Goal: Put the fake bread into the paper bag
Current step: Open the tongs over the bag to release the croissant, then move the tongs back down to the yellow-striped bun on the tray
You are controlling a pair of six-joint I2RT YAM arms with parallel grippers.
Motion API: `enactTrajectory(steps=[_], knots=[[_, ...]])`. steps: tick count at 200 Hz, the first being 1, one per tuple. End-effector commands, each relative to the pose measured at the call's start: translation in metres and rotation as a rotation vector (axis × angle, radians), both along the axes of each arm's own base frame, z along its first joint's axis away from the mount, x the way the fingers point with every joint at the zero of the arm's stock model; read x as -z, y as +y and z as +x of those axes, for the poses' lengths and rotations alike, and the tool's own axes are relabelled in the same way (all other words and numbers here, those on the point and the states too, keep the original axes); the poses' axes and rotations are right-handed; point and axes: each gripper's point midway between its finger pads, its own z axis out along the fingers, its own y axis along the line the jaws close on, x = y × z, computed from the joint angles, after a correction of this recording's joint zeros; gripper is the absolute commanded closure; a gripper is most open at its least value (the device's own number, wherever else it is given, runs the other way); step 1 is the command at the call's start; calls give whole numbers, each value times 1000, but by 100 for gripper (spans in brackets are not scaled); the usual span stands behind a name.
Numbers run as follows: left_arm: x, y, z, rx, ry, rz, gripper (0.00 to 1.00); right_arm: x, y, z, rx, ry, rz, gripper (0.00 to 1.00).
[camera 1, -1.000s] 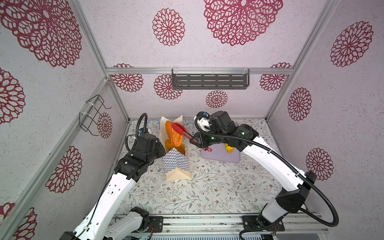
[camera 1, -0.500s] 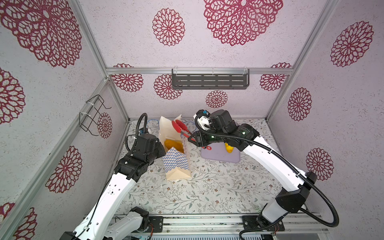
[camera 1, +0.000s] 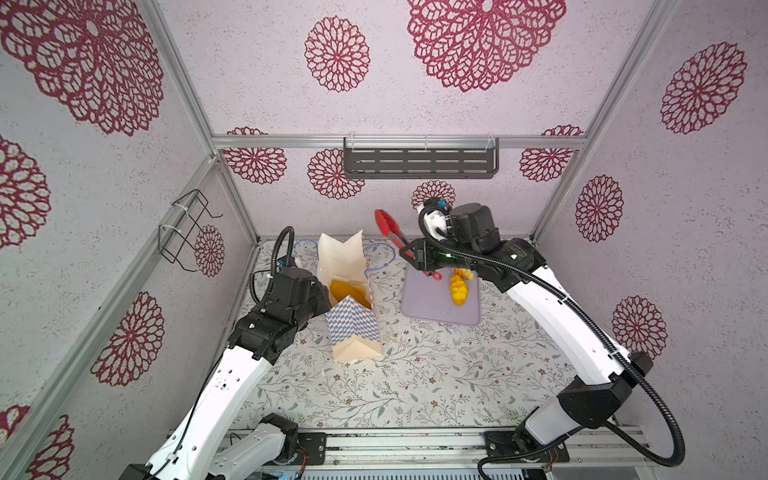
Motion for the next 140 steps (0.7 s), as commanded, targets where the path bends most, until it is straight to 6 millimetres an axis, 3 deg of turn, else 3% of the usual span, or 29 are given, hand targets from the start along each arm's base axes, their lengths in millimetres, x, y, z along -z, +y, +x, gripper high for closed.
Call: enactTrajectory(steps=[1, 32, 72, 101, 140], knots=[[-13, 6, -1, -19, -35, -2, 43, -30, -50, 7, 119, -94, 47, 58], [-13, 5, -1, -14, -32, 0, 34, 9, -111, 26, 272, -12, 0, 57], [-13, 4, 0, -8, -31, 3, 33, 90, -167, 31, 397, 163, -66, 57], [-11, 3, 2, -3, -27, 4, 30, 143, -185, 26, 425, 272, -103, 56], [-10, 1, 4, 3, -25, 3, 27, 187, -194, 19, 437, 354, -172, 54]])
